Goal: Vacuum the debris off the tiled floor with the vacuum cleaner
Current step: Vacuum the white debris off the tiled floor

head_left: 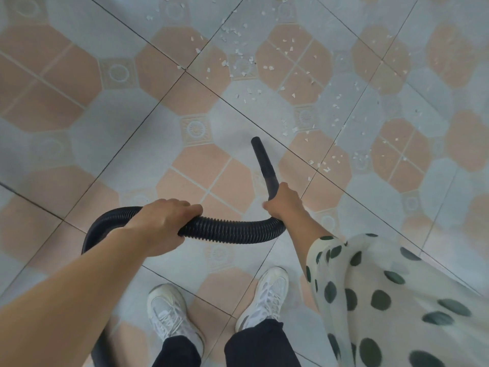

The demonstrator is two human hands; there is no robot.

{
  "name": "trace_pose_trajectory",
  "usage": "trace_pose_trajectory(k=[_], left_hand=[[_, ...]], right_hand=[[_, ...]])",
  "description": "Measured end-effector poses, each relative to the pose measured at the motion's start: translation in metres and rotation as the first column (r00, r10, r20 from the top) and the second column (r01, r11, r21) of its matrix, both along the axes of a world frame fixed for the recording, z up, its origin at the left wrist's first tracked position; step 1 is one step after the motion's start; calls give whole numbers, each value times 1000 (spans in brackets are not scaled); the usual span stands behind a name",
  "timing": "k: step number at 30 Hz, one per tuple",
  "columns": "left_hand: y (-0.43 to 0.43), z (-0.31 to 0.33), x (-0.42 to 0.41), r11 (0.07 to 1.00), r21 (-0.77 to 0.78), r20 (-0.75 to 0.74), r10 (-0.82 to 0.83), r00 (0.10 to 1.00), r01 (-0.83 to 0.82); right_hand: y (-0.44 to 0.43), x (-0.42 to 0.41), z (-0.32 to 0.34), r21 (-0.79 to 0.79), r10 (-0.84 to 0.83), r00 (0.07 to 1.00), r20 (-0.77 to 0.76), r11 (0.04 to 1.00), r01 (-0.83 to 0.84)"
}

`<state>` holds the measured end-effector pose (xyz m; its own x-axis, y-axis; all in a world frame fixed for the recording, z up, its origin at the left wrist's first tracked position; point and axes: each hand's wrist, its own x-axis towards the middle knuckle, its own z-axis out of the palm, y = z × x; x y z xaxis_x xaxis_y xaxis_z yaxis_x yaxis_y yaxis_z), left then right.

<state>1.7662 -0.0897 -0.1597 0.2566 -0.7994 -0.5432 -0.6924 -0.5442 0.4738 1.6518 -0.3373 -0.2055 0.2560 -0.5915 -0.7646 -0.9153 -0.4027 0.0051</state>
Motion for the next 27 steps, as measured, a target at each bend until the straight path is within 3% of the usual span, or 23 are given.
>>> trace_pose_trajectory(k=[13,27], left_hand=[[-45,-4,-69,949,6,-9,-314,949,314],[-99,-7,-112,925,27,3,-380,925,380]], right_hand=[[7,-137,9,-41,-289,951,-113,957,286],[-40,-186,-4,-49,-289,957,-3,956,288]])
